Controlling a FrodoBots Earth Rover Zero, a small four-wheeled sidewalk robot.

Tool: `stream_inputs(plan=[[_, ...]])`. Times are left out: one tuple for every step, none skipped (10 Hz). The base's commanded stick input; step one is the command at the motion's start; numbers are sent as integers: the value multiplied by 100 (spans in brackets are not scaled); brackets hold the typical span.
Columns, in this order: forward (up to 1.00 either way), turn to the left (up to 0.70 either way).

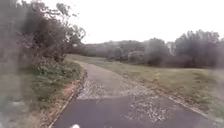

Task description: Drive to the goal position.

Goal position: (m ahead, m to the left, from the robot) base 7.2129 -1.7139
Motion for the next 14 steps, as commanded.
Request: stream_inputs(plan=[[70, 0], [70, 0], [70, 0], [70, 0], [70, 0], [70, 0], [70, 0], [70, 0], [70, 0], [70, 0], [70, 0], [70, 0], [70, 0], [70, 0]])
